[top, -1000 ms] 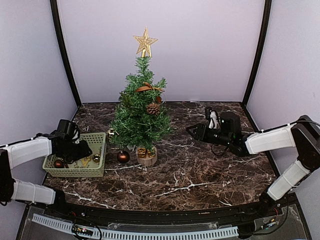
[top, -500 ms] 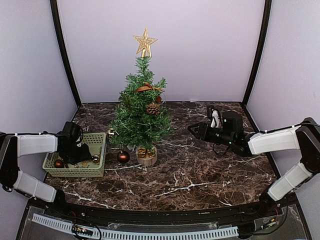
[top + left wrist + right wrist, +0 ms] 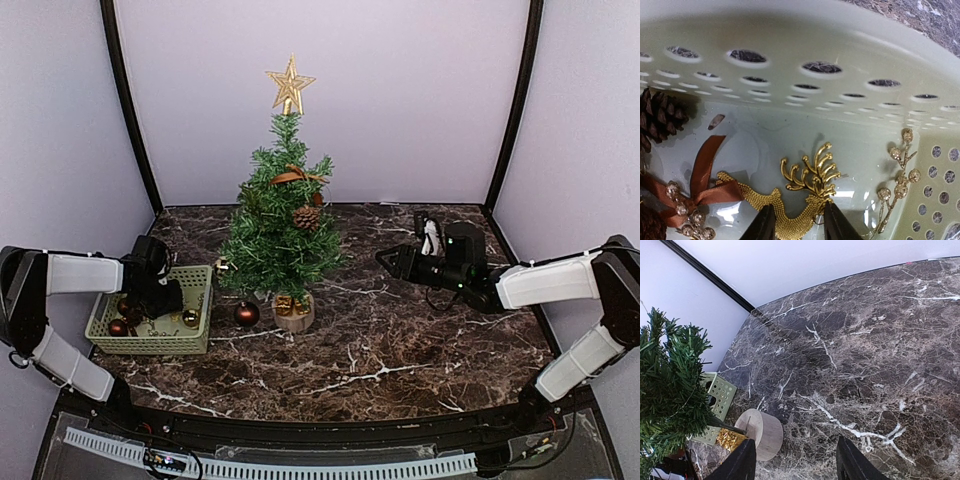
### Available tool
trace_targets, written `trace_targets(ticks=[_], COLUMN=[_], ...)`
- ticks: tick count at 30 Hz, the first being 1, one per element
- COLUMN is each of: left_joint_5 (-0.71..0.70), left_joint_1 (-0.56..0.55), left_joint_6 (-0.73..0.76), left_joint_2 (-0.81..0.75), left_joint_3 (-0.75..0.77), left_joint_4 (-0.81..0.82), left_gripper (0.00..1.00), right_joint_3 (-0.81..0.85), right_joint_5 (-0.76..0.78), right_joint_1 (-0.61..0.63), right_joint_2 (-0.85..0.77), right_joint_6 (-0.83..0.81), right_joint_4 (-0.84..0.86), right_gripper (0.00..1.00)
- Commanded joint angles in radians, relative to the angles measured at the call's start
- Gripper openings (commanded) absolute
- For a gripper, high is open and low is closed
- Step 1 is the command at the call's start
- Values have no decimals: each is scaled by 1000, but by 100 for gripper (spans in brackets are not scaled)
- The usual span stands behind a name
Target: Decorate the small christmas tree
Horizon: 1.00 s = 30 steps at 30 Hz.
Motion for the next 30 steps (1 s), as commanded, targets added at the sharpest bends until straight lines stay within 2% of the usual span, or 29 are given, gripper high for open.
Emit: trace_targets(ticks=[1, 6, 15, 26, 30], left_joint_5=[-14, -32, -47, -31, -34], left_joint_1=[5, 4, 5, 4, 5], left_joint_6=[-6, -11, 25, 38, 34], left_joint_2=[-1, -47, -37, 29, 33], left_joint_3=[-13, -19, 11, 40, 53], left_joint_4=[-47, -17, -10, -13, -25], left_gripper=[33, 22, 11, 10, 2], right_joint_3=[-5, -5, -16, -25, -32], right_joint_5=[11, 13, 19, 25, 30], right_joint_1=[-6, -6, -6, -6, -6], right_joint_2=[-12, -12, -24, -42, -52], right_joint_6=[-9, -7, -6, -8, -8], right_joint_4=[33, 35, 36, 26, 24], right_gripper=[55, 55, 55, 55, 55])
